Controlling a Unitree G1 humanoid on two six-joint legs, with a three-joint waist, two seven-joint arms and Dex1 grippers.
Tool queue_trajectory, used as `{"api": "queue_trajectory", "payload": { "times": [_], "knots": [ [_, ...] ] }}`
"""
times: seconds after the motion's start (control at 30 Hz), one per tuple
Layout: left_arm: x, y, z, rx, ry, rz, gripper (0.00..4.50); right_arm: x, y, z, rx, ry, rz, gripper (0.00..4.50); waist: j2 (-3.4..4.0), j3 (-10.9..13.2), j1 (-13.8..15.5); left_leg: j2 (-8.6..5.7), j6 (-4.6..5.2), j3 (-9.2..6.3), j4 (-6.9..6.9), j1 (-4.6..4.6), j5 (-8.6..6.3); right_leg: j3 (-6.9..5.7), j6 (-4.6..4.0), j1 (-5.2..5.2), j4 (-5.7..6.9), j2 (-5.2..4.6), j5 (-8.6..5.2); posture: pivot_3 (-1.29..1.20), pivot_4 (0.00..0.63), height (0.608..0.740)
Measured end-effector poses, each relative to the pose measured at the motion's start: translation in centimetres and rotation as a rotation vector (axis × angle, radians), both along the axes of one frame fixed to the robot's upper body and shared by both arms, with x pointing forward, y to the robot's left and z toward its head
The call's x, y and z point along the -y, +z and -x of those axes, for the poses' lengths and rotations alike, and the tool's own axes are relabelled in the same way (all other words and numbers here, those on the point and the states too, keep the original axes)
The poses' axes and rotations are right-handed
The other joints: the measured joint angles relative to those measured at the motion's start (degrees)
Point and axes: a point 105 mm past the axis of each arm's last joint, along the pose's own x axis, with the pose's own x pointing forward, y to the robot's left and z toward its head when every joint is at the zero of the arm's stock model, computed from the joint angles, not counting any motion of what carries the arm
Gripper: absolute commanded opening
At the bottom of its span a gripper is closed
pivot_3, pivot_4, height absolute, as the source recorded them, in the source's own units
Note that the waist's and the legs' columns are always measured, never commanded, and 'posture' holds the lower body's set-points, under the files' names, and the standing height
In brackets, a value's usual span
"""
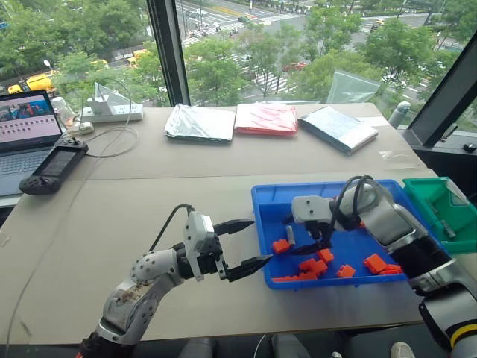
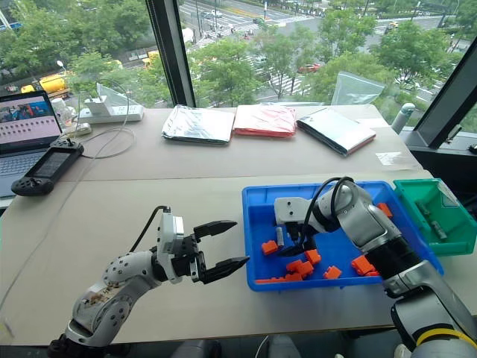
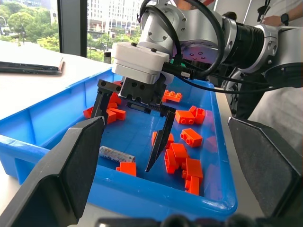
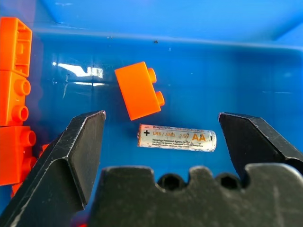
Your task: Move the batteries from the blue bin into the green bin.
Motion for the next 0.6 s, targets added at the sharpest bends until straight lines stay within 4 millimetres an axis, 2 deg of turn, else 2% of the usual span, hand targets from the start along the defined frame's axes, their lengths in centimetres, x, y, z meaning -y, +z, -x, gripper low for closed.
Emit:
{"api": "queue_trajectory", "payload": {
  "times": [0.3,0.4,0.5,0.53,0.6],
  "knots": [
    [-0.07,0.05,0.03,0.003,0.011,-0.002,4.5,0.23,-0.6,-0.32,-0.021,0.021,0.009,4.43,0.0,0.0,0.0,0.0,0.0,0.0,0.0,0.03,0.0,0.0,-0.01,0.02,0.01,-0.01,0.0,0.0,0.15,0.74],
    [-0.09,0.07,-0.01,0.003,0.016,-0.002,4.5,0.16,-0.65,-0.24,-0.028,0.027,0.01,3.72,0.0,0.0,0.0,0.0,0.0,0.0,0.0,0.04,0.0,0.0,-0.01,0.02,0.02,-0.01,0.01,0.0,0.15,0.74],
    [-0.09,0.07,-0.04,0.002,0.019,-0.001,4.5,0.23,-0.72,-0.21,-0.03,0.027,0.017,2.66,0.0,0.0,0.0,0.0,0.0,0.0,0.0,0.04,0.0,0.0,-0.01,0.02,0.02,-0.01,0.01,0.0,0.15,0.74],
    [-0.1,0.08,-0.06,0.002,0.02,-0.001,4.5,0.25,-0.73,-0.22,-0.029,0.027,0.019,2.46,0.0,0.0,0.0,0.0,0.0,0.0,0.0,0.05,0.0,0.0,-0.01,0.03,0.03,-0.01,0.01,0.0,0.15,0.74],
    [-0.09,0.08,-0.07,0.002,0.021,0.0,4.5,0.31,-0.76,-0.17,-0.029,0.024,0.016,2.46,0.0,0.0,0.0,0.0,0.0,0.0,0.0,0.06,0.0,0.0,-0.01,0.04,0.02,-0.01,0.01,0.0,0.15,0.74]
  ]
}}
